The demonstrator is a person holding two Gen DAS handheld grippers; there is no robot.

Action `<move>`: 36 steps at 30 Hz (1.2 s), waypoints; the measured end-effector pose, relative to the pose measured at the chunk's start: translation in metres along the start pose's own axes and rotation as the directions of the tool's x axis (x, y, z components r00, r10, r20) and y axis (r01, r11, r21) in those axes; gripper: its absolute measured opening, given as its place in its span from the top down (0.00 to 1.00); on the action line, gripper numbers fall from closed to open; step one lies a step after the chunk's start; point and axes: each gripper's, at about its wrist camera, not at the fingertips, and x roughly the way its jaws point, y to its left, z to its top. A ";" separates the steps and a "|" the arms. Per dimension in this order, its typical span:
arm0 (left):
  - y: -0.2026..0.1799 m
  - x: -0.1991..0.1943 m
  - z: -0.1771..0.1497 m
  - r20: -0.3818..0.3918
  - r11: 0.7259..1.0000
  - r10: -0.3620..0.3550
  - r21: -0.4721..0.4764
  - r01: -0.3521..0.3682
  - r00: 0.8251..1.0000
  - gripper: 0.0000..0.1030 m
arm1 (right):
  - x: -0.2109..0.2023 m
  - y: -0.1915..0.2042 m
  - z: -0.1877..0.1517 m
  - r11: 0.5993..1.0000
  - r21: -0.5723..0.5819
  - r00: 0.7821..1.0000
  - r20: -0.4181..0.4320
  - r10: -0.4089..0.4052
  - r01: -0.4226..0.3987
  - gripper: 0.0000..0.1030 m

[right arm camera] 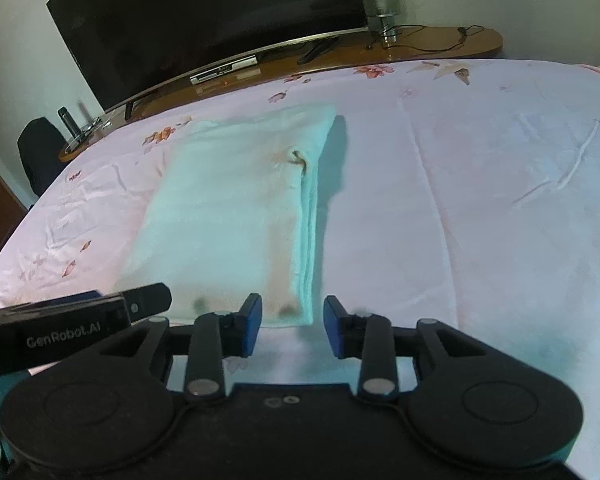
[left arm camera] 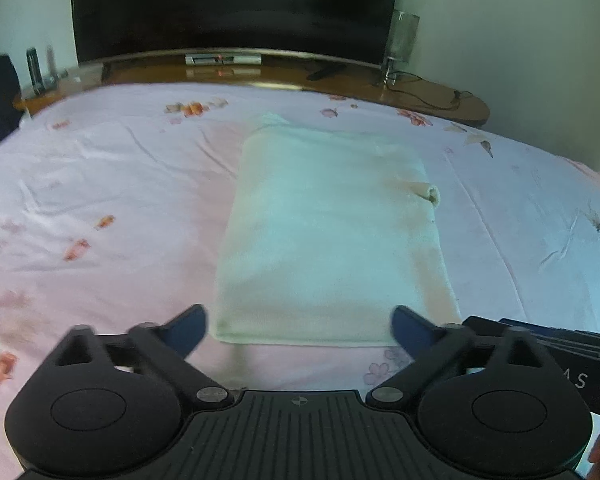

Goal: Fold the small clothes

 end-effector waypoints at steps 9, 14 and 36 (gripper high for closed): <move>-0.008 -0.053 -0.004 0.039 0.983 0.139 0.113 -0.143 0.989 0.00 | -0.034 0.013 -0.010 1.000 -0.017 1.000 0.028 -0.006 0.006 0.62; -0.015 -0.103 -0.007 0.090 0.963 0.108 0.238 -0.126 0.990 0.00 | -0.071 0.021 -0.021 1.000 -0.027 0.998 0.066 -0.005 0.006 0.54; 0.024 -0.248 -0.040 0.093 0.987 0.040 0.151 -0.054 0.995 0.00 | -0.238 0.088 -0.060 0.987 -0.072 0.973 0.195 -0.125 0.141 0.01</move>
